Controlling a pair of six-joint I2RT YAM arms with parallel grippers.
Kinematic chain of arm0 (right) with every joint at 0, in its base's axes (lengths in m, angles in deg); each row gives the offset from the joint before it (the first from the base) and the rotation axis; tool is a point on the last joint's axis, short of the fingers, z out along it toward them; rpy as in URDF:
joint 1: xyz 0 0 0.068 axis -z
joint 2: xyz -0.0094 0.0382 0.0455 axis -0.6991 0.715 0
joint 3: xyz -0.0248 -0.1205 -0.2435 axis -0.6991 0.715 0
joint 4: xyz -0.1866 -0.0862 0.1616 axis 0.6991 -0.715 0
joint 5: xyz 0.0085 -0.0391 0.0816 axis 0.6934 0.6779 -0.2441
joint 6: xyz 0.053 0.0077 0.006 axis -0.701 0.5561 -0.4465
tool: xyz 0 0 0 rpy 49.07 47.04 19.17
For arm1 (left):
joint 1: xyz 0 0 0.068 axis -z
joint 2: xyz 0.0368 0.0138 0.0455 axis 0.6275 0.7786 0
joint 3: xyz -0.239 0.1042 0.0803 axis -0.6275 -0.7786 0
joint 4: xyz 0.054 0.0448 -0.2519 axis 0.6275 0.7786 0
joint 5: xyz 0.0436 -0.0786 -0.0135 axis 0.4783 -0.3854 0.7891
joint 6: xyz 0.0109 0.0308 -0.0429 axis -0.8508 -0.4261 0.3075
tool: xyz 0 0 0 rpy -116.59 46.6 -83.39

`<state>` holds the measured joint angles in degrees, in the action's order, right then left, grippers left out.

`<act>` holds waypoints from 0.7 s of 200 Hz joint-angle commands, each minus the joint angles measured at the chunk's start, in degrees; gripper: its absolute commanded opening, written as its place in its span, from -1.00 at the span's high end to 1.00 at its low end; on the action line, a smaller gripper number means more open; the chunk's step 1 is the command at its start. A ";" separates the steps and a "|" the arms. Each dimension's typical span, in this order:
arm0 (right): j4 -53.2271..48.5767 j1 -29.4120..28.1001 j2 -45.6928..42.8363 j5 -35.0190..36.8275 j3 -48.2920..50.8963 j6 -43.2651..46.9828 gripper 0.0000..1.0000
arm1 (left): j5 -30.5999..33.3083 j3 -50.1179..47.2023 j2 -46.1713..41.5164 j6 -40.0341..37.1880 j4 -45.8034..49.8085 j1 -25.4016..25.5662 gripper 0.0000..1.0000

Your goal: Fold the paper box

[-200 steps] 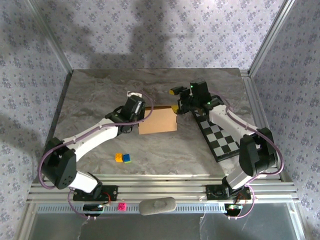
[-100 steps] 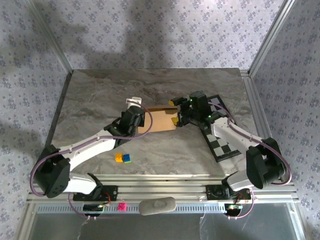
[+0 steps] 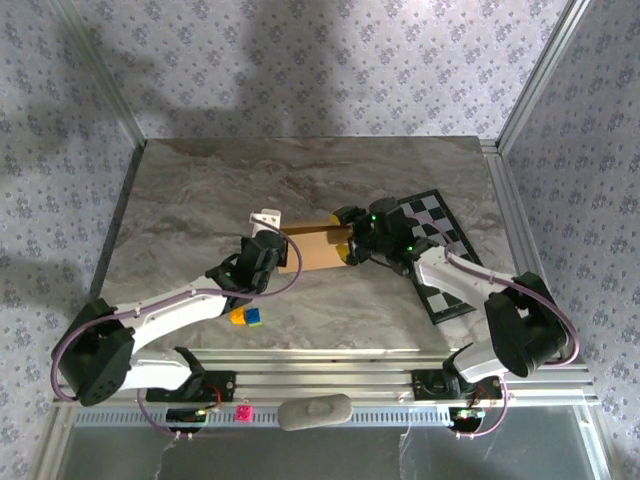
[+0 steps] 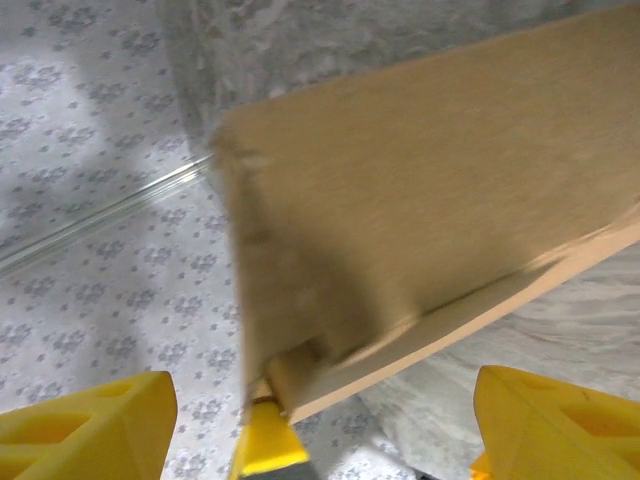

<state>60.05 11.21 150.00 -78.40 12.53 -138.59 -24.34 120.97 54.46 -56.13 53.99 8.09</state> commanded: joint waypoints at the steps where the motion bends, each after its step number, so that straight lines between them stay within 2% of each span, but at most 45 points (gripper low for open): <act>1: 1.11 0.23 0.84 1.80 0.67 0.12 -0.54 | 1.28 -0.17 -1.85 0.56 1.24 0.80 1.00; 75: 1.37 0.87 1.65 0.84 3.32 0.75 -0.25 | 1.21 0.50 -4.06 1.89 6.49 1.64 0.90; 106: 1.03 0.97 1.39 0.50 4.29 0.85 -0.16 | 1.30 1.30 -4.30 2.23 8.09 1.85 0.74; 140: -0.11 1.33 0.61 0.13 5.10 1.24 -0.13 | 1.08 2.29 -5.34 4.29 11.78 2.34 0.47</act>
<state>64.16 11.86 150.88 -79.01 15.70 -138.41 -23.99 120.99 50.90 -53.66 61.56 9.65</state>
